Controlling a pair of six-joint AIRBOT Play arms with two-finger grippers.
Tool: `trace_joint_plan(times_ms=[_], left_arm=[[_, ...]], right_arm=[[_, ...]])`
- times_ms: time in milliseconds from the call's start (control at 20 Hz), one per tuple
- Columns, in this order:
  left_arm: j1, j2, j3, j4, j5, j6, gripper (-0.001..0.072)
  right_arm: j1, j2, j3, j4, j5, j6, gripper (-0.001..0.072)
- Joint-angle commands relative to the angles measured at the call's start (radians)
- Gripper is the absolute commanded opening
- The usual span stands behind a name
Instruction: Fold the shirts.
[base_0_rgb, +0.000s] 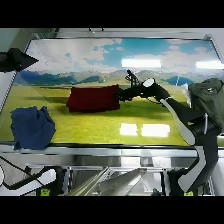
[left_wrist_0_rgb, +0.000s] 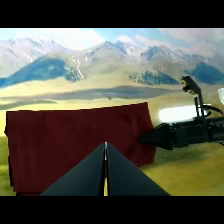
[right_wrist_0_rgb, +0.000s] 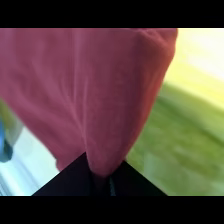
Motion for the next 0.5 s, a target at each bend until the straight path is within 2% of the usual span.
trace_joint_plan(times_ms=[0,100,450], left_arm=[[0.001,0.0,0.0,0.001,0.014,-0.001,0.002],[0.001,0.0,0.0,0.001,0.023,-0.001,0.002],[0.001,-0.001,0.0,0.002,0.024,-0.001,0.002]], right_arm=[[-0.068,0.142,0.015,-0.165,-0.018,0.072,0.0017],[-0.171,0.262,0.015,-0.262,-0.043,0.147,0.0017],[-0.668,0.546,0.063,-0.277,-0.061,0.399,0.0017]])
